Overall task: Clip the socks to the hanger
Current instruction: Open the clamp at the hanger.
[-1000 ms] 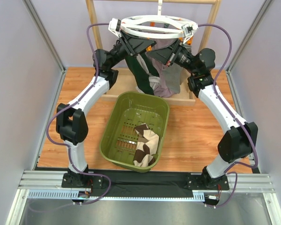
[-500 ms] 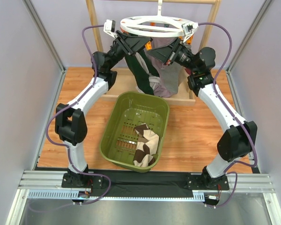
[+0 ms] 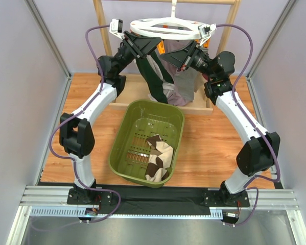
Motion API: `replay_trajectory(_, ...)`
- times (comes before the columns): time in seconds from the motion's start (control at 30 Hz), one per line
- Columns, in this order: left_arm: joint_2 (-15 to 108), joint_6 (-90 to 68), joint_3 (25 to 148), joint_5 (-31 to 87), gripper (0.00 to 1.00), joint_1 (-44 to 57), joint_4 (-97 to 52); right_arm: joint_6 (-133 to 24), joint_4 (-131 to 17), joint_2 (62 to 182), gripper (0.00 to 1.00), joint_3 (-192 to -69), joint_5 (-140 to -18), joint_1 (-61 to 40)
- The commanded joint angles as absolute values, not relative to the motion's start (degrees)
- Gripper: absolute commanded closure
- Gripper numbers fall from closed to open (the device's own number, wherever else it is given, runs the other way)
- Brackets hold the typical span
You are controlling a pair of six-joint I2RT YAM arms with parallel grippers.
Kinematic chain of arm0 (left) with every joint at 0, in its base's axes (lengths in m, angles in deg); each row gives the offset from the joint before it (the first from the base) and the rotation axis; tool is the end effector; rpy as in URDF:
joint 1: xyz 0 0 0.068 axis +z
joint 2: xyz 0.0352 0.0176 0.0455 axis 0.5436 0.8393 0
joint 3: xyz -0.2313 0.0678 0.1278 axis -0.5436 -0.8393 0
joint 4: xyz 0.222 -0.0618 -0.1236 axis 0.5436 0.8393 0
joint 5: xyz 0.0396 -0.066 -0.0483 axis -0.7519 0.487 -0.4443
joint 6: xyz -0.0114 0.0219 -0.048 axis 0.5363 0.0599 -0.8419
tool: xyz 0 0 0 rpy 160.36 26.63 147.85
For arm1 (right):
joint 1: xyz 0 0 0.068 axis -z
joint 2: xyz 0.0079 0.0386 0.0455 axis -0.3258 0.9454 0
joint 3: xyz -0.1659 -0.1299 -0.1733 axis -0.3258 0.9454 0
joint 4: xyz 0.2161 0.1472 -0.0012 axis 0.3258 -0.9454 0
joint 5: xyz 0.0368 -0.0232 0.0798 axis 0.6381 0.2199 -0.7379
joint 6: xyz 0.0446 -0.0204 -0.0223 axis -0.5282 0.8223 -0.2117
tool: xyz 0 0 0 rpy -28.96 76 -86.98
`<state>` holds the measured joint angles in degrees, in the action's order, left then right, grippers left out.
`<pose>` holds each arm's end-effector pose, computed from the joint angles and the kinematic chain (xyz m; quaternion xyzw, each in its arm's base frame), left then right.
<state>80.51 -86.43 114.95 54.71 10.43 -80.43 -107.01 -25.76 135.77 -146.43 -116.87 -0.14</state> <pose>0.3839 -0.1809 0.4653 0.0685 0.4181 -0.7931 0.4376 0.3488 0.1479 0.4677 -0.1440 0.5633 0.6528 0.4856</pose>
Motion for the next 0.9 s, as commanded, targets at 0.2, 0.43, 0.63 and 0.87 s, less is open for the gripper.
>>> replay_trajectory(0.2,79.8,-88.4,118.7,57.2,0.66,10.0,-84.8,-108.2,-25.6,136.0,1.0,-148.5,-117.8,-0.4)
replay_trajectory(0.43,79.8,-88.5,118.4,59.5,1.0,10.0,-83.1,-105.1,-29.5,135.6,0.94,-149.0,-117.6,-0.4)
replay_trajectory(0.63,77.3,-83.6,116.5,61.0,1.0,10.0,-77.0,-99.3,-35.8,134.2,0.35,-149.9,-116.8,-0.4)
replay_trajectory(0.87,75.4,-80.1,115.6,61.4,1.0,10.0,-70.9,-97.6,-39.3,136.3,0.38,-154.0,-117.1,-0.4)
